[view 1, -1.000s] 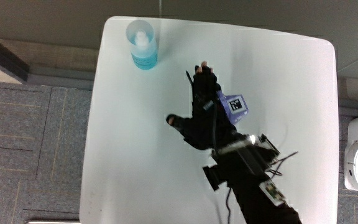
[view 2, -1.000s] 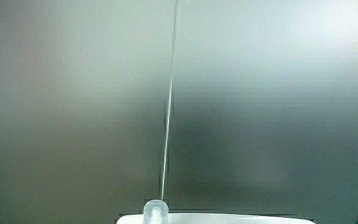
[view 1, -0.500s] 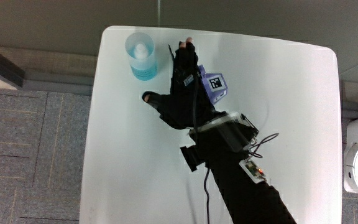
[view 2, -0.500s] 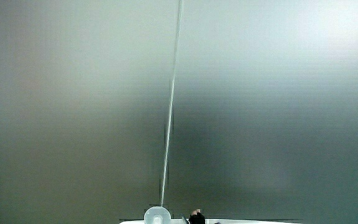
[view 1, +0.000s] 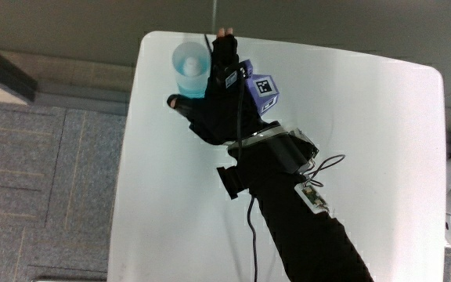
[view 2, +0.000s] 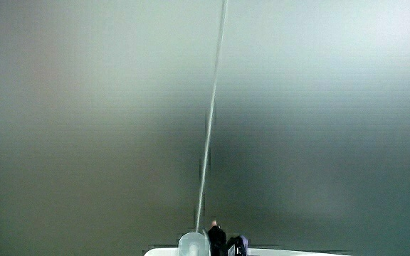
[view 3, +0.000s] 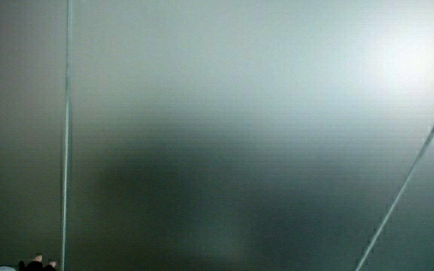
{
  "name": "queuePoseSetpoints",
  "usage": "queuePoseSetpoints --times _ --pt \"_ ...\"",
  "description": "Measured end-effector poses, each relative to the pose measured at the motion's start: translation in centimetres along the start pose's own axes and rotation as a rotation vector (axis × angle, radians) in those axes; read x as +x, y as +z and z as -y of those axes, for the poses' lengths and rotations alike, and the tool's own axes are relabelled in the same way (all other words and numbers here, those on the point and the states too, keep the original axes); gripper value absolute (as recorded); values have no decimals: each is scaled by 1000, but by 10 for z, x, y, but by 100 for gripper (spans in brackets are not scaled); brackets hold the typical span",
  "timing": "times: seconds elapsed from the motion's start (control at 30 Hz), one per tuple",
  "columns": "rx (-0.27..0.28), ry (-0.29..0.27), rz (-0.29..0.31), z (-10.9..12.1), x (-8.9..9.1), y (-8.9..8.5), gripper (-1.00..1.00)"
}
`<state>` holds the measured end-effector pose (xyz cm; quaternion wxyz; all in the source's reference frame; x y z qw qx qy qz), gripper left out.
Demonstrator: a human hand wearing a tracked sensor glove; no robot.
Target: Pick cleaning spray
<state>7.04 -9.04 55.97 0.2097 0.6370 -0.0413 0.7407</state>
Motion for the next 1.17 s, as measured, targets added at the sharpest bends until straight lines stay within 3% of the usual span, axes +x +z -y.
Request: queuePoseSetpoints --times 0.13,0.23,0.43,0.7,0.73,0.83,1.0,1.17 --pt "115 63 -21 6 -5 3 47" --pt "150 71 -4 7 -4 4 65" --pt "153 93 1 6 -10 5 100" --pt "166 85 -4 9 -8 6 100" --pt "166 109 3 8 -4 9 100" --pt "153 112 17 4 -8 9 100" --pt "135 199 -1 1 -24 9 100" --pt "156 222 -21 7 -41 13 100"
